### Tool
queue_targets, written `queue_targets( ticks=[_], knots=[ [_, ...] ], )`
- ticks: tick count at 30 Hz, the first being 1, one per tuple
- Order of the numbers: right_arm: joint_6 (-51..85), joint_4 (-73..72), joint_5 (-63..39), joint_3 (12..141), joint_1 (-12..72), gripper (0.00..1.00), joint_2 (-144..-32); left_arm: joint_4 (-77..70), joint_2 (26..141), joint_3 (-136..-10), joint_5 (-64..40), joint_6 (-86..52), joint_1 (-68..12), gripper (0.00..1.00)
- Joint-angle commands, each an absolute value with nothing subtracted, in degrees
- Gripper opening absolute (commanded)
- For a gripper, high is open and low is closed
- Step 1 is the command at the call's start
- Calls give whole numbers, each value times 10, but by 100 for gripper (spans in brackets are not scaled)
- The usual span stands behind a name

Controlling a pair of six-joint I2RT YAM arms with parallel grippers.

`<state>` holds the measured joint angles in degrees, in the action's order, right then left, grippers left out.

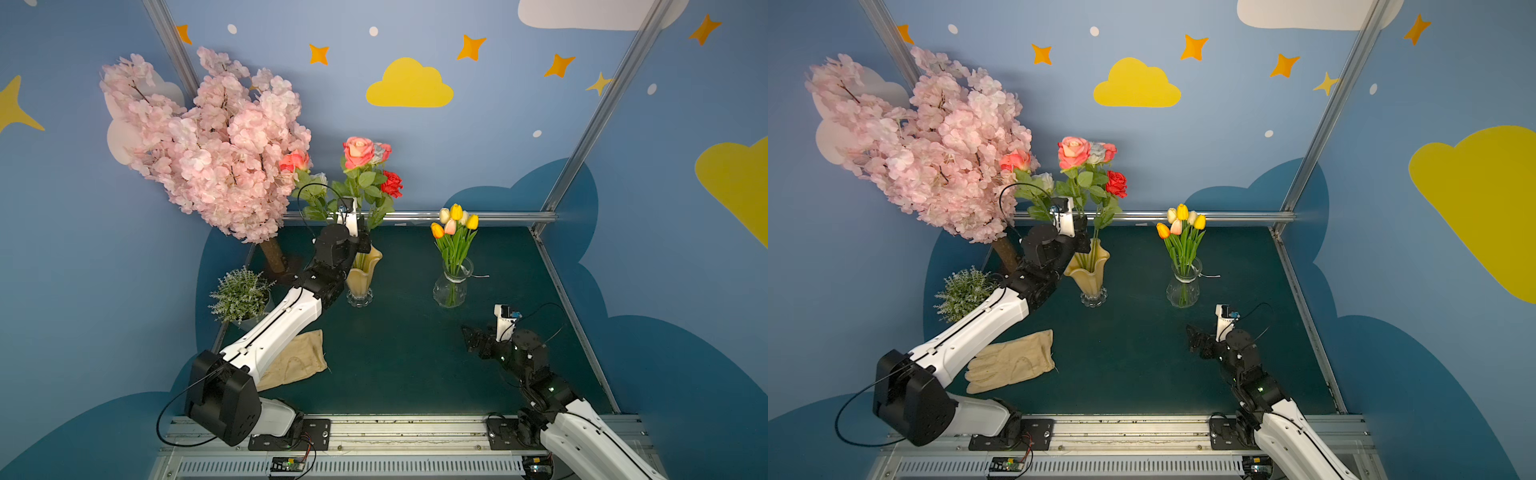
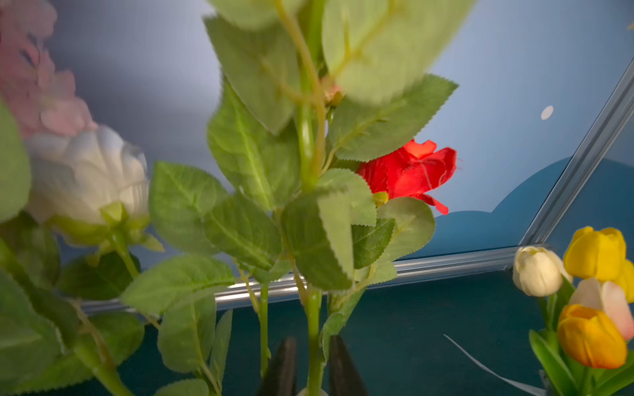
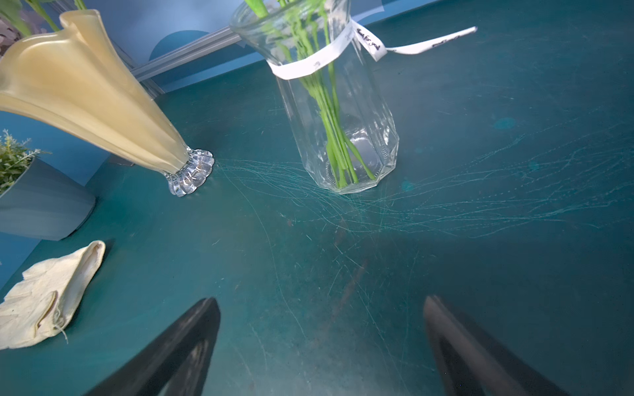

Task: Arrange the flowers in different vases according to their variety
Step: Insert the flower into the vase, then reset both arms

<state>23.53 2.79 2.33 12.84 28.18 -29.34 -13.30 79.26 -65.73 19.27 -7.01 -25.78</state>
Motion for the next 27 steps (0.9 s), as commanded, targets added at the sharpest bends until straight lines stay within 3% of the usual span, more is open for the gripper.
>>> queue_targets(
  ticks=[1,2,4,8,14,22,27],
  knots=[
    [203,15,-19,125,283,98,-278,-109,734,-641,189,-130,-256,53],
    [197,14,-29,126,282,98,-273,-85,715,-632,188,-145,-256,65],
    [193,24,-39,137,282,98,-258,-41,673,-612,176,-166,-256,81],
    [180,81,-33,183,283,98,-220,8,575,-552,153,-208,-256,100],
    [143,123,0,242,283,98,-199,115,423,-491,155,-258,-257,100],
    [46,96,71,252,283,98,-192,152,233,-353,197,-257,-257,100],
    [15,48,209,227,280,98,-218,102,201,-263,249,-194,-256,100]
  ],
)
